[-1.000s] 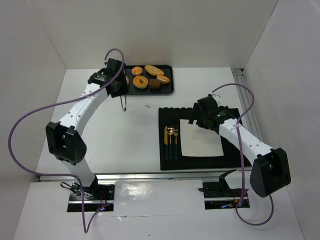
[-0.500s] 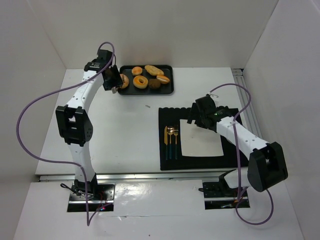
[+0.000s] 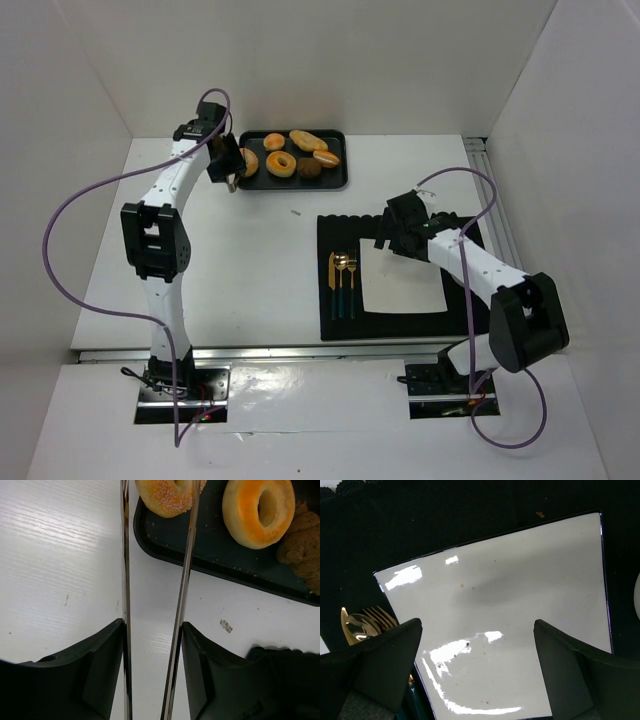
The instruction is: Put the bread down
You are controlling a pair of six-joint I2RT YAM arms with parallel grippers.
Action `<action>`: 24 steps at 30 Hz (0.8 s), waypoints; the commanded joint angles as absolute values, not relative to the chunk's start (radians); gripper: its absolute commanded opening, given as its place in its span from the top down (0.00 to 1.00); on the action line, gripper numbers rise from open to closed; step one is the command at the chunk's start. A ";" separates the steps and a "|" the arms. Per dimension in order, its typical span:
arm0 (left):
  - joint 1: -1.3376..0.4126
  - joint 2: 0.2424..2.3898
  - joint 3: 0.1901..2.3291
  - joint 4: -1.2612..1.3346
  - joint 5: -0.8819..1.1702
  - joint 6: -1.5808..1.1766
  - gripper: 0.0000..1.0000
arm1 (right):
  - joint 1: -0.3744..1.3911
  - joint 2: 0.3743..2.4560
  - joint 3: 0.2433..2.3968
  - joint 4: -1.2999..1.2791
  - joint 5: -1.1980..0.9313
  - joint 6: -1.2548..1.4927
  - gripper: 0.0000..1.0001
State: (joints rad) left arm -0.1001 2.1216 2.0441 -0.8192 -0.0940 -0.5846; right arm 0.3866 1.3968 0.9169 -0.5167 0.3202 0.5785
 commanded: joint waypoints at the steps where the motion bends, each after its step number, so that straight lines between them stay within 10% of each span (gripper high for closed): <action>1: -0.094 2.143 2.106 -0.801 -0.078 -0.603 0.40 | 0.396 1.414 0.960 -0.523 0.368 0.574 0.00; 11: -0.084 2.036 2.043 -0.772 -0.069 -0.612 0.71 | 0.396 1.379 0.980 -0.551 0.377 0.583 0.00; 24: -0.296 1.720 1.800 -0.707 0.045 -0.483 0.80 | 0.396 1.230 1.161 -0.725 0.590 0.554 0.00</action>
